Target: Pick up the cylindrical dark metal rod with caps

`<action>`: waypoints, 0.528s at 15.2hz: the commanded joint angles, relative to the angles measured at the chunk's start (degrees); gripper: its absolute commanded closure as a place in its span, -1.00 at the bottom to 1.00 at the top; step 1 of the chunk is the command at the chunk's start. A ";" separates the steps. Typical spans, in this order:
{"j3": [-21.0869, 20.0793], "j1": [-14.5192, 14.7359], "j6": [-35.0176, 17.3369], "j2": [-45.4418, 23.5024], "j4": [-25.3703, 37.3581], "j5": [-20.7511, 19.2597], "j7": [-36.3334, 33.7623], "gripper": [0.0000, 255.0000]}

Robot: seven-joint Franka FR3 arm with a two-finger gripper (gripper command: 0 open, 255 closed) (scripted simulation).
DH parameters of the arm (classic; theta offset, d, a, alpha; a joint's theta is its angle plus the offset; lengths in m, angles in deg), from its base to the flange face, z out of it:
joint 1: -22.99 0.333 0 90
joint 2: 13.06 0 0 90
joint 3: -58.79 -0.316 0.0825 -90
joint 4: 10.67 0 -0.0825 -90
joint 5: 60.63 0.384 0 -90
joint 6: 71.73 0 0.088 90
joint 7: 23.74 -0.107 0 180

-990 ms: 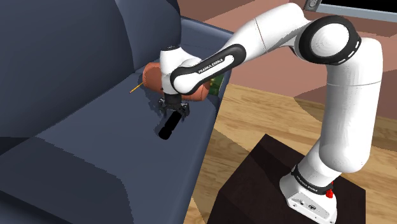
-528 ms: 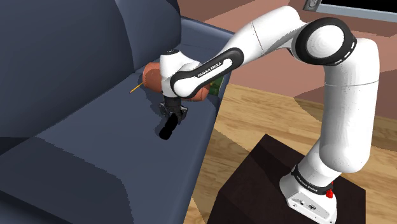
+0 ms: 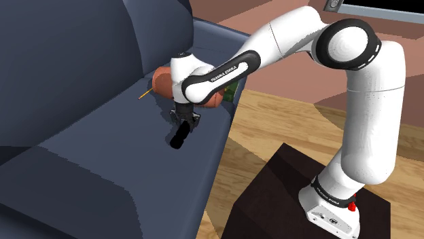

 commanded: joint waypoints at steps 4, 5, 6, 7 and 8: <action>-0.63 -0.44 2.65 2.00 0.83 1.12 0.73 1.00; -0.75 -0.52 3.24 2.41 1.06 1.35 0.88 1.00; -0.87 -0.59 3.85 2.81 1.30 1.58 1.03 1.00; -0.98 -0.67 4.45 3.20 1.56 1.80 1.18 1.00; -1.09 -0.74 5.06 3.58 1.83 2.02 1.32 1.00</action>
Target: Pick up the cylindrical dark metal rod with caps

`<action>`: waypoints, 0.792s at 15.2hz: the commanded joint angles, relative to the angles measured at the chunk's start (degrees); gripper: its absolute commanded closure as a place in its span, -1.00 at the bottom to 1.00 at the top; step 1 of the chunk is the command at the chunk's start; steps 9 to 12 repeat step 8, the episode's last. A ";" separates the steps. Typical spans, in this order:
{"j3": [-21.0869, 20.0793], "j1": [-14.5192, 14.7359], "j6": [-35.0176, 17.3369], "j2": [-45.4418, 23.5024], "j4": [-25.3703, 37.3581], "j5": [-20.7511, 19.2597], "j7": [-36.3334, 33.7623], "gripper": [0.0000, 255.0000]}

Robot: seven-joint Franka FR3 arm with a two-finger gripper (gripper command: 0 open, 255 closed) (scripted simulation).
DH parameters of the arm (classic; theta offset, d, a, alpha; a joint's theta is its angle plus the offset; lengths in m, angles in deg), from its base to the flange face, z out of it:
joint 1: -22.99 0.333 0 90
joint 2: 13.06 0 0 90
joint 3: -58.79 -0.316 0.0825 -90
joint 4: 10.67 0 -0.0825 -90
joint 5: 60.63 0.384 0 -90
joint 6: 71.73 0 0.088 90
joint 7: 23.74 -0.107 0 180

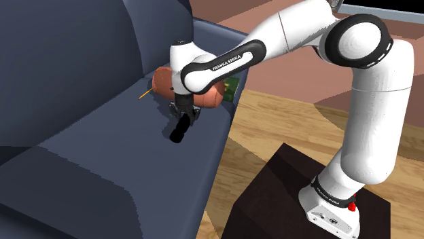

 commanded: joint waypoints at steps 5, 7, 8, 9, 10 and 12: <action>-0.59 -0.40 3.74 2.15 1.83 1.25 0.87 1.00; -0.69 -0.45 4.47 2.53 2.23 1.48 1.02 1.00; -0.69 -0.45 4.47 2.52 2.23 1.48 1.02 1.00; -0.69 -0.45 4.47 2.52 2.23 1.48 1.02 1.00; -0.69 -0.45 4.47 2.52 2.23 1.48 1.02 1.00; -0.69 -0.45 4.47 2.52 2.23 1.48 1.02 1.00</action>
